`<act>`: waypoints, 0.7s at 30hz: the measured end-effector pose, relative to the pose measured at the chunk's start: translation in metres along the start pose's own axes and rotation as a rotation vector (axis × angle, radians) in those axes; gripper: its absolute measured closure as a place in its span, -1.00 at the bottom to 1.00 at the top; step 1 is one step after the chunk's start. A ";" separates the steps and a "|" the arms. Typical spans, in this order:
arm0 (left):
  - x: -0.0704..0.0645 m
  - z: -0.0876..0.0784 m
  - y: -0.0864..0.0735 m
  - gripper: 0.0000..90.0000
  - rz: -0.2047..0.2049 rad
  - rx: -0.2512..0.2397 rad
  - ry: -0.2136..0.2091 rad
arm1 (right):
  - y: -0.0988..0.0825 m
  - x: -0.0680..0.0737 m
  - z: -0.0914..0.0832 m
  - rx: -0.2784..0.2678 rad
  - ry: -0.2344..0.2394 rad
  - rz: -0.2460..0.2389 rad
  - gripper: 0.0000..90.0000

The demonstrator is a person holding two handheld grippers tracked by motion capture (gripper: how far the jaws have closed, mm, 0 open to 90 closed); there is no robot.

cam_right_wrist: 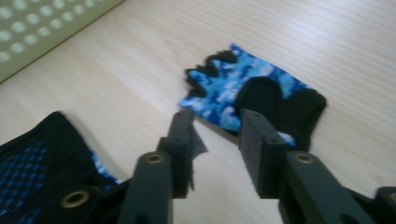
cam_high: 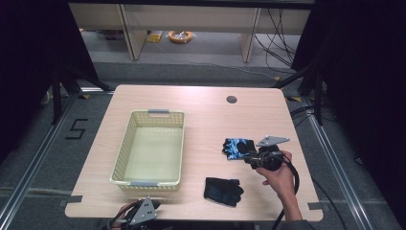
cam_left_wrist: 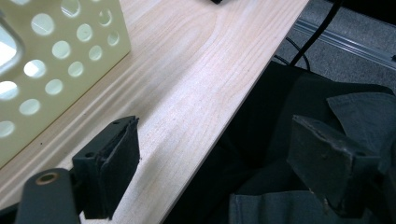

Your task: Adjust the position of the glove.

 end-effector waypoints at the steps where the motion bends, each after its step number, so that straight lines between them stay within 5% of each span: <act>1: 0.000 0.000 0.000 -0.63 0.000 0.000 0.001 | -0.001 -0.003 0.001 -0.017 -0.014 0.001 0.72; 5: 0.000 0.000 0.000 -0.63 -0.001 0.000 0.004 | 0.000 -0.010 0.002 -0.058 -0.040 0.016 1.00; 9: 0.003 0.000 0.000 -0.63 0.039 0.015 0.002 | 0.007 -0.010 0.015 -0.067 -0.051 0.015 1.00; 11: 0.001 0.001 0.000 -0.63 0.005 0.005 0.003 | 0.010 -0.009 0.021 -0.056 -0.054 0.012 1.00; 13: 0.001 0.001 -0.001 -0.63 -0.001 0.006 0.006 | 0.015 -0.006 0.028 -0.030 -0.049 0.044 1.00; 21: 0.001 0.000 -0.001 -0.63 0.003 0.007 0.000 | 0.036 0.004 0.062 -0.028 -0.043 0.025 1.00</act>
Point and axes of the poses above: each handheld gripper's, and its own axes: z roughly forward along the jaws, y roughly out of its top, x roughly to its left, the point moved 4 cm from there along z, roughly forward along the jaws, and after that the axes turned 1 degree about -x, right-handed, at the moved point
